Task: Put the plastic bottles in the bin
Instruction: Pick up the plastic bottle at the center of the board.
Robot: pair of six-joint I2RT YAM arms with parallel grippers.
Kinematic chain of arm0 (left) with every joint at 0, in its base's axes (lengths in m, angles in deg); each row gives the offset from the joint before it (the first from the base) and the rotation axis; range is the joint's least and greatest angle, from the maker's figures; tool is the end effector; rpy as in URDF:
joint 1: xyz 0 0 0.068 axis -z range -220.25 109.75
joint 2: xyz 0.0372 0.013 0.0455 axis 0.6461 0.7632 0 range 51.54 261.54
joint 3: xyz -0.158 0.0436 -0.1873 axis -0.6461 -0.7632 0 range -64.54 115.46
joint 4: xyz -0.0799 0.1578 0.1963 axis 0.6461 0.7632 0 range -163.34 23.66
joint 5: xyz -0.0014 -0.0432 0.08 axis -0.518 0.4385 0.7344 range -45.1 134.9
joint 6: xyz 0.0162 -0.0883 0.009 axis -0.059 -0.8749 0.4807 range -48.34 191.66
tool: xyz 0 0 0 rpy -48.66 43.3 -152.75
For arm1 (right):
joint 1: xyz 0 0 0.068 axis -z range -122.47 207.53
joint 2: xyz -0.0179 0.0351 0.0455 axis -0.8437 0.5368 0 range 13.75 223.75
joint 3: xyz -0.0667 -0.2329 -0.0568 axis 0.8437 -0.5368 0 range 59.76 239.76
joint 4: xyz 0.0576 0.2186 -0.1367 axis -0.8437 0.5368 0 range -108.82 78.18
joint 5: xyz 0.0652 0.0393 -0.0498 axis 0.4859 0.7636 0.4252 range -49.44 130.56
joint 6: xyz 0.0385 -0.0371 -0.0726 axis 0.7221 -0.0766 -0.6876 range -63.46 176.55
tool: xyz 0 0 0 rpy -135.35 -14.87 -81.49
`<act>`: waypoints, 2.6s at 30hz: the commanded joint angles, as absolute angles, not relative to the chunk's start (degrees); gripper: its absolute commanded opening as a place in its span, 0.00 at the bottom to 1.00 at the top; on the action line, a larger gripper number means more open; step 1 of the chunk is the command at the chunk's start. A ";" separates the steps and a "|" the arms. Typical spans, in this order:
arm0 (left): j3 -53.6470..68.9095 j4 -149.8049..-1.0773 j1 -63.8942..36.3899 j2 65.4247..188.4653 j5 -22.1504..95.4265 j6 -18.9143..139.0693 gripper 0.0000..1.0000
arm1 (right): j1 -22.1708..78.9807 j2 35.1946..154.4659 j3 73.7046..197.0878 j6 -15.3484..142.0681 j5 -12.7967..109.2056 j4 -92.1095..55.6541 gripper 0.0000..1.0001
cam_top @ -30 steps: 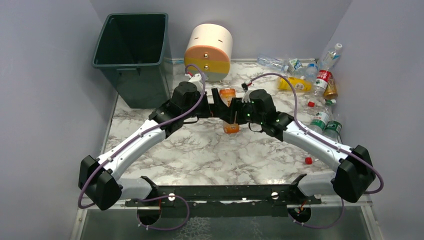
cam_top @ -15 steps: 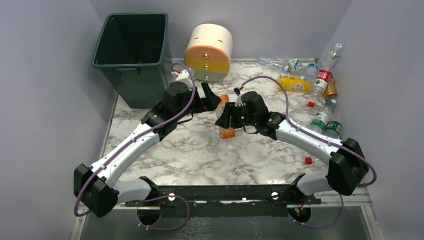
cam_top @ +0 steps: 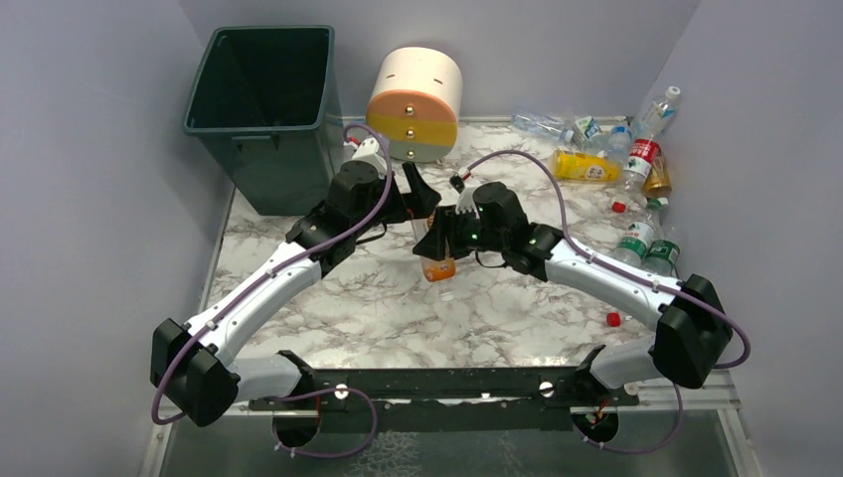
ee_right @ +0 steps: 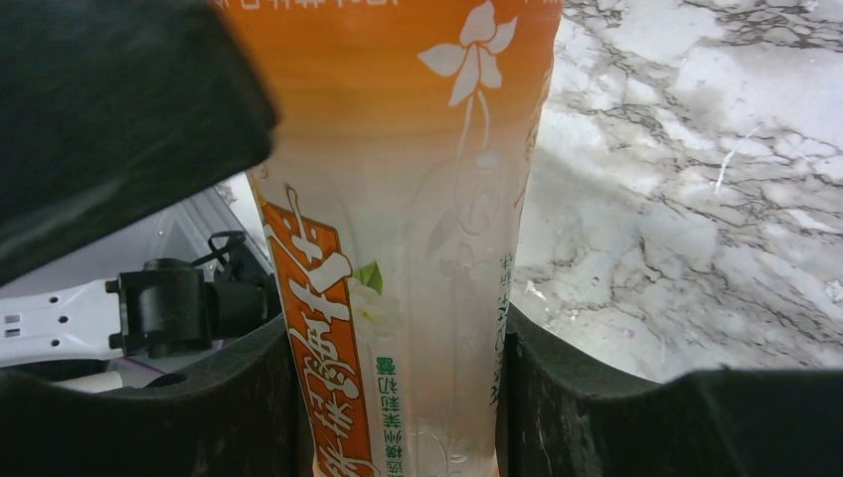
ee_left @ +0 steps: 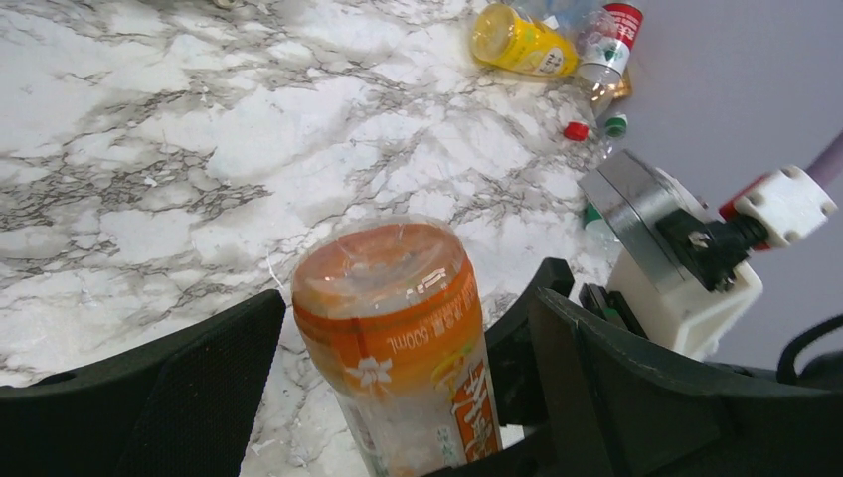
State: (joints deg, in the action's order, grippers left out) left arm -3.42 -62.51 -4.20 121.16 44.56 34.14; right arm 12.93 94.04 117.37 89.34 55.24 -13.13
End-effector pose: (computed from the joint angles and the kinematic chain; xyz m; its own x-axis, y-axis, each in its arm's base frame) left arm 0.2720 -0.1985 0.3093 -0.5734 -0.3359 -0.7472 0.3073 0.7573 -0.5762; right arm 0.2458 0.2711 0.2368 -0.7383 0.0078 -0.6744 -0.5211 0.6282 0.5778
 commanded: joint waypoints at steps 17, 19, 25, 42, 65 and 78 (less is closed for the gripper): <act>-2.49 -64.85 -4.37 123.40 43.45 33.69 0.81 | 10.87 93.07 119.64 89.21 56.88 -18.18 0.44; -2.49 -65.12 -4.38 123.72 43.22 33.69 0.67 | 10.86 92.97 119.41 89.24 57.00 -18.36 0.44; -2.40 -65.43 -4.48 124.40 42.93 33.26 0.59 | 10.78 92.25 118.50 89.41 57.33 -18.68 0.46; 10.00 -62.28 -11.42 129.61 41.11 38.01 0.58 | 10.77 81.00 116.61 88.70 55.28 -8.17 0.99; 30.54 -74.57 -32.38 135.18 37.46 38.02 0.59 | 10.77 73.00 108.47 89.53 53.67 -3.75 0.99; 25.58 -85.56 -43.56 130.39 46.40 37.52 0.58 | 10.80 74.40 107.85 89.64 54.05 -4.53 0.99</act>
State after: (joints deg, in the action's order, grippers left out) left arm 25.55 -79.99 -42.19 132.53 41.37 36.74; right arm 11.10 74.46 108.08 89.52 53.54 -2.68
